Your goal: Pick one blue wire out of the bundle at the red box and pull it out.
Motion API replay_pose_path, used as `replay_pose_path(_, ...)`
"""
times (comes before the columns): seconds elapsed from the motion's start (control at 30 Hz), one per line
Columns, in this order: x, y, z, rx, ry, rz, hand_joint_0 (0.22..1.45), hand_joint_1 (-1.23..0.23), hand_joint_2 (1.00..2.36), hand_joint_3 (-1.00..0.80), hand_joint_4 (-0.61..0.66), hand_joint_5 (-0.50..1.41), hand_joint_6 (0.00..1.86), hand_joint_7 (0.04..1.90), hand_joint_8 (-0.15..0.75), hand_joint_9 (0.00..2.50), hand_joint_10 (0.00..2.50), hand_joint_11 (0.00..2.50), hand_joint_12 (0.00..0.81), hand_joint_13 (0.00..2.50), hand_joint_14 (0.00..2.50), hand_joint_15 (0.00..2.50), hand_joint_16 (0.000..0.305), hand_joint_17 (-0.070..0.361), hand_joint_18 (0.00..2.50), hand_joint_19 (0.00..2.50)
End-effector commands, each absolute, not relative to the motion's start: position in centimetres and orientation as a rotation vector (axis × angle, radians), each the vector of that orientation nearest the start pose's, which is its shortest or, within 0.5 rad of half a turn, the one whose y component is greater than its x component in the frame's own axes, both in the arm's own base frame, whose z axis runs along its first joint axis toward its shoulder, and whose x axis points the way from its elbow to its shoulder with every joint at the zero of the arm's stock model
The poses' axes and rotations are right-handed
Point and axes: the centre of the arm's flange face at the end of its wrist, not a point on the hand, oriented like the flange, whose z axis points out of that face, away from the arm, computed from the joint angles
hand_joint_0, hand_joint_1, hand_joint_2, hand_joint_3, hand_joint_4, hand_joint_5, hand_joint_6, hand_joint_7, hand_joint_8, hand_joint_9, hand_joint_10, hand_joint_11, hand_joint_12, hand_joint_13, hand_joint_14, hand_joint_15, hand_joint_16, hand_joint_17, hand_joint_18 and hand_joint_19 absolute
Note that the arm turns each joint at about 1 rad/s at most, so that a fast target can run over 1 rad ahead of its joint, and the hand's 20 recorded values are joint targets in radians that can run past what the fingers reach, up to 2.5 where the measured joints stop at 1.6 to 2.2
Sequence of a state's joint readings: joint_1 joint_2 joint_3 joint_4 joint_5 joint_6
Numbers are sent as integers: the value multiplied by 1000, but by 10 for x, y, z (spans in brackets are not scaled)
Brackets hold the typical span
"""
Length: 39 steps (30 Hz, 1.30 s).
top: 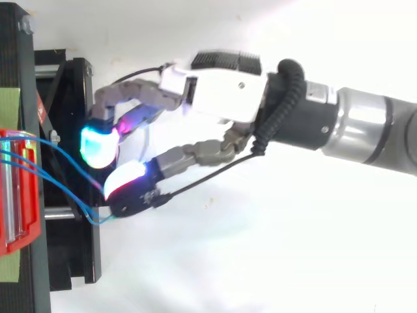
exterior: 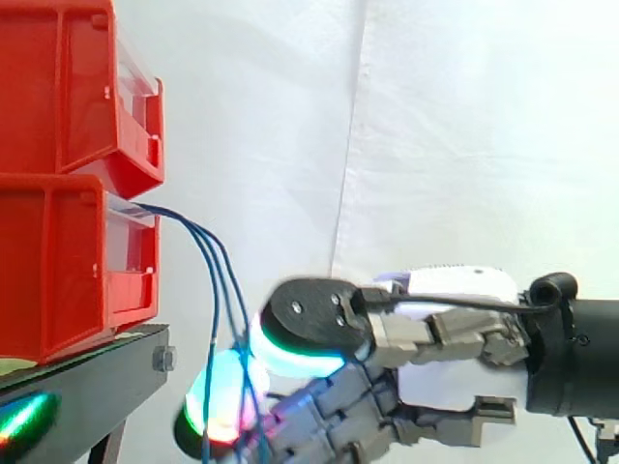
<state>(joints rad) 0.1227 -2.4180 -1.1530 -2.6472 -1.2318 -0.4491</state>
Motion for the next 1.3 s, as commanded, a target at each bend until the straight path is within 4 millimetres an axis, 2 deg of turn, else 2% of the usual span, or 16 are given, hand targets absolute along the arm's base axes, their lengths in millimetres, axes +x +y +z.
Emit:
replay_pose_path(0.0, 809, -55, 205, 896, 1027, 820, 485, -613, 1001, -484, 254, -105, 504, 1193, 333, 850, 6, 325, 466, 793, 11, 293, 67, 151, 753, 392)
replay_pose_path(0.07, 808, -51, 203, 896, 1031, 813, 485, -612, 1001, -484, 257, -105, 504, 1198, 333, 852, 6, 326, 465, 796, 9, 295, 67, 151, 753, 389)
replay_pose_path(0.1, 806, -45, 194, 896, 1045, 807, 485, -612, 1001, -483, 257, -104, 504, 1195, 332, 852, 6, 323, 467, 796, 9, 294, 67, 151, 754, 389)
replay_pose_path(0.23, 809, -34, 178, 890, 1023, 824, 487, -613, 1001, -480, 261, -103, 502, 1199, 333, 857, 8, 325, 467, 802, 9, 293, 67, 150, 754, 392)
replay_pose_path(0.33, 808, -22, 171, 874, 1002, 847, 490, -614, 1001, -477, 257, -101, 500, 1207, 331, 858, 6, 327, 465, 804, 9, 294, 67, 150, 754, 393)
replay_pose_path(0.73, 794, -4, 148, 909, 1005, 834, 498, -617, 1002, -466, 264, -100, 500, 1205, 330, 880, 6, 331, 464, 822, 9, 303, 66, 149, 758, 394)
replay_pose_path(1.27, 775, -6, 120, 945, 1019, 843, 508, -624, 1002, -459, 267, -100, 500, 1206, 329, 884, 6, 334, 459, 831, 10, 306, 65, 147, 754, 399)
